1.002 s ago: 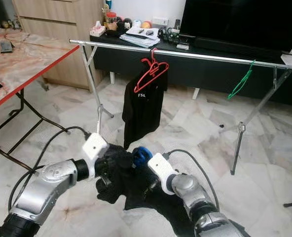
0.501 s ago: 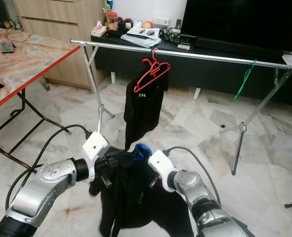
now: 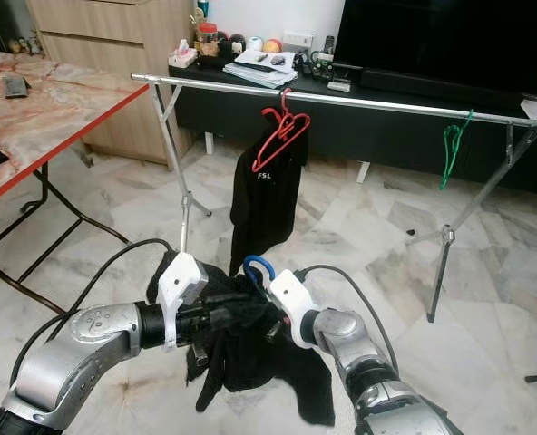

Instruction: Hang hanger

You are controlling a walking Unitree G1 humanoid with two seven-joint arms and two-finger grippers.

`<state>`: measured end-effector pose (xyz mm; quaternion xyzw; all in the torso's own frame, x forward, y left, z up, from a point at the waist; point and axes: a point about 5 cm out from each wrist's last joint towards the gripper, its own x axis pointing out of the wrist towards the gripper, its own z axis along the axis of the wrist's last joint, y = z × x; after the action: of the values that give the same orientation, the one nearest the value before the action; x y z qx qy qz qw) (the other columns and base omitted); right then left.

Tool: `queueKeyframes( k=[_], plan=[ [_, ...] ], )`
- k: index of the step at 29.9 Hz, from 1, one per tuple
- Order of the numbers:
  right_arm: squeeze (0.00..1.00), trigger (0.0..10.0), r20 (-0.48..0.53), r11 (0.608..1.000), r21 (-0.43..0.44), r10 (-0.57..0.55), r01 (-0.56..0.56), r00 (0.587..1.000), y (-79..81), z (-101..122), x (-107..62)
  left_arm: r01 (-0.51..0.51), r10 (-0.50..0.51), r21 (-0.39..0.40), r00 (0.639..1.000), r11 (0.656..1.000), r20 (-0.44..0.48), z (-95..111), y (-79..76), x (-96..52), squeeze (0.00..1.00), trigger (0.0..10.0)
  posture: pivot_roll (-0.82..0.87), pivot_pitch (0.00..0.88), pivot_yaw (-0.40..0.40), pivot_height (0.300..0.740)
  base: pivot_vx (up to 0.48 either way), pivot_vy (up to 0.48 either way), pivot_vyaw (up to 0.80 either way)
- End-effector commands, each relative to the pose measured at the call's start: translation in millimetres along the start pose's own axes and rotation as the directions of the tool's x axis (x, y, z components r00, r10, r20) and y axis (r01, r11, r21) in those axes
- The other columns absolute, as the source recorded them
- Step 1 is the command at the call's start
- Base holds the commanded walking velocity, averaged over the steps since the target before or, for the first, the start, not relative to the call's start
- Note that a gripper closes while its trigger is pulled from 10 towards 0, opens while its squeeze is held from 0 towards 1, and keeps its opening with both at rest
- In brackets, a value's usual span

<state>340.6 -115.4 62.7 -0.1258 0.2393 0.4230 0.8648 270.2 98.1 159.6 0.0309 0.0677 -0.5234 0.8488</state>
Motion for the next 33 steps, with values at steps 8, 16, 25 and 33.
queueKeyframes(
  k=[8,16,25,33],
  plan=[
    [0.00,0.0,0.058,0.998,-0.015,-0.068,0.069,0.996,-14.6,13,-8.4,0.063,-0.063,0.012,0.998,0.998,0.012,7,-8.3,-1.6,1.00,10.0,0.15,0.067,-0.054,0.740,0.000,0.000,0.00],
    [0.00,0.0,0.052,0.996,-0.022,-0.087,0.088,0.995,-16.6,13,-9.3,0.079,-0.079,-0.003,0.997,0.997,0.004,7,-9.5,-3.1,1.00,10.0,0.15,0.072,-0.052,0.740,0.000,0.000,0.00],
    [0.00,0.0,0.017,0.990,-0.013,-0.138,0.138,0.990,-16.8,7,-7.8,0.023,-0.021,0.025,0.999,0.999,-0.045,6,-1.9,-4.8,1.00,10.0,0.16,0.076,-0.049,0.740,0.000,0.000,0.00],
    [0.00,0.0,-0.003,0.988,-0.023,-0.154,0.154,0.988,-15.9,6,-6.2,0.014,-0.009,0.067,0.997,0.998,-0.083,5,-2.6,-4.9,0.00,10.0,0.16,0.080,-0.050,0.740,0.000,0.000,0.00]
  ],
)
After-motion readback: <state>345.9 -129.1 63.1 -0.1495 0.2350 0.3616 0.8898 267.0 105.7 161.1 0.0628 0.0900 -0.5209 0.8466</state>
